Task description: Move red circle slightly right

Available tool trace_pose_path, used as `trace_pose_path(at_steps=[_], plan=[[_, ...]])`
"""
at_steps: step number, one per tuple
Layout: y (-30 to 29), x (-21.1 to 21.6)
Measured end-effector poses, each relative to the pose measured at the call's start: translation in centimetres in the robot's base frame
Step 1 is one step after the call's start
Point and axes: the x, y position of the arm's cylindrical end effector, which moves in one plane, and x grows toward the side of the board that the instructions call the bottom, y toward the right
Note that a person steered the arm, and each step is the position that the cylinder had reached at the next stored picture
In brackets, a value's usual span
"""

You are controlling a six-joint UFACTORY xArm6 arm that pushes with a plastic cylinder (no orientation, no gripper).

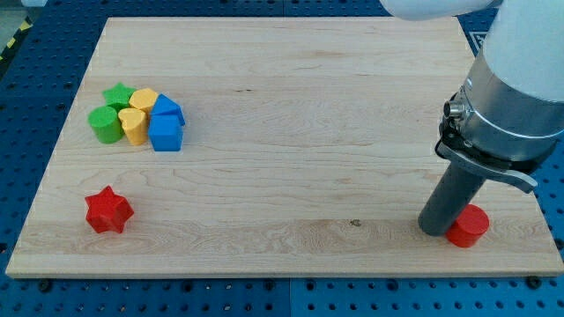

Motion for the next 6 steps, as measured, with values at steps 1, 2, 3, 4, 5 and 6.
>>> trace_pose_path(at_steps=[1,2,3,4,5,6], plan=[[0.0,0.0],[-2.4,1.5],[-0.9,1.5],[1.2,1.5],[1.4,1.5],[2.7,1.5]])
